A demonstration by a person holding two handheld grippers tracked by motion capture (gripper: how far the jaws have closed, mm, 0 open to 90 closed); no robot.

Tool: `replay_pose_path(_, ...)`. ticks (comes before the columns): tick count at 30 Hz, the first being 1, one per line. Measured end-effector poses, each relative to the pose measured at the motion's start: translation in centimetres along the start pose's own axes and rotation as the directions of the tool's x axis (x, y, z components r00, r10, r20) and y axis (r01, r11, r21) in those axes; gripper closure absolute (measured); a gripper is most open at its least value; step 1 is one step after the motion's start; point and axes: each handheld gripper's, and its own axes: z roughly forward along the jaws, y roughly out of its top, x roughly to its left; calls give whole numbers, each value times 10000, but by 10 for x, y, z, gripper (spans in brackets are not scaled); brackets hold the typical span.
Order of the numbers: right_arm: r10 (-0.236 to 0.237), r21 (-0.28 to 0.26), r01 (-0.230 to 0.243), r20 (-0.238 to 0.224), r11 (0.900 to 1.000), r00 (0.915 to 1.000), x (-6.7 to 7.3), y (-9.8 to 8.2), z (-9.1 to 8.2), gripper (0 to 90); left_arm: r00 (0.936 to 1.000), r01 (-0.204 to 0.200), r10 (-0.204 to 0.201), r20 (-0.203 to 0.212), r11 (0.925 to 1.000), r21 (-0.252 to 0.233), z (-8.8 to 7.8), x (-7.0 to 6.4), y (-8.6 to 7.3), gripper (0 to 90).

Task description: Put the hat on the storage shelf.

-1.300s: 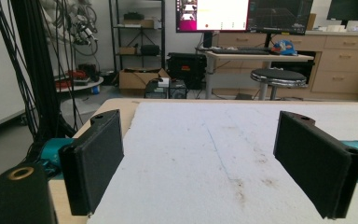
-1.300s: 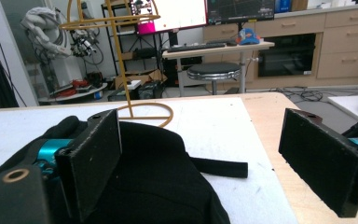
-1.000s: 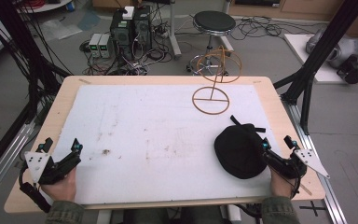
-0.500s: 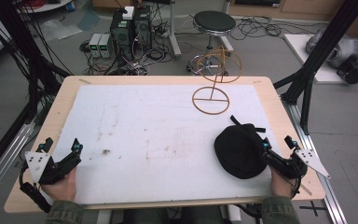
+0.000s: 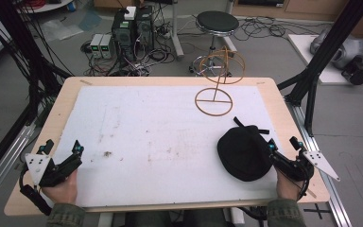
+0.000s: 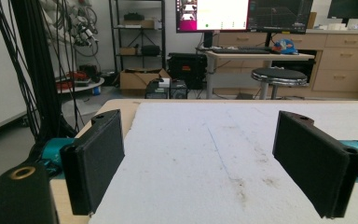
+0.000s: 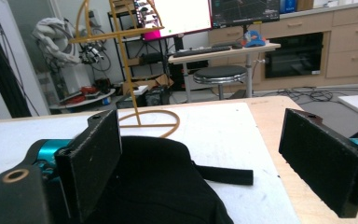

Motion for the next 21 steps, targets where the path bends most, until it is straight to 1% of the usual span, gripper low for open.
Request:
replay_pose_path(1,-34,-19,34,-78,10000,10000,0,2,0,121,10000,3,-3,10,10000,9,0,0,0,166)
replay_pose_path(2,-9,78,11,-239,10000,9997,3,5,0,122,10000,3,-3,15,10000,7,0,0,0,167)
replay_pose_path(4,-28,96,30,-287,9999,9996,4,6,0,122,10000,15,-15,8,10000,-25,0,0,0,167)
replay_pose_path(6,-215,126,220,-451,9997,9988,7,9,1,122,10000,-1,1,-6,10000,-2,0,1,0,168)
replay_pose_path(7,-516,182,530,-686,9984,9963,11,10,3,122,10000,8,-8,2,10000,-14,0,1,0,168)
replay_pose_path(8,-516,182,530,-686,9984,9963,11,10,3,122,10000,21,-21,-2,10000,-12,0,1,0,168)
replay_pose_path(10,-590,326,621,-871,9975,9944,15,11,4,122,10000,-8,8,10,10000,-13,1,1,0,168)
replay_pose_path(11,-811,439,861,-1052,9953,9911,19,12,6,123,10000,-5,5,12,10000,-8,1,1,0,168)
replay_pose_path(13,-880,490,935,-1040,9944,9907,20,13,7,123,10000,19,-19,41,10000,12,1,1,0,168)
replay_pose_path(14,-1006,544,1078,-1216,9927,9875,24,14,8,123,10000,6,-6,45,10000,10,1,1,0,169)
replay_pose_path(16,-1006,578,1083,-1226,9924,9873,26,15,8,123,10000,7,-7,47,10000,14,1,1,0,169)
replay_pose_path(17,-1076,611,1165,-1332,9913,9852,27,15,9,123,10000,6,-7,58,10000,25,2,2,-1,169)
replay_pose_path(18,-1180,681,1296,-1533,9892,9811,31,16,10,123,10000,-13,13,50,10000,44,1,2,-1,169)
replay_pose_path(19,-1233,732,1366,-1628,9879,9789,33,16,10,123,10000,-10,10,47,10000,40,2,2,-1,169)
replay_pose_path(20,-1233,732,1366,-1628,9879,9789,33,16,10,123,10000,-9,9,49,10000,33,2,2,-1,169)
replay_pose_path(21,-1333,738,1478,-1725,9863,9759,34,16,11,123,10000,-16,15,52,10000,42,2,2,-1,169)
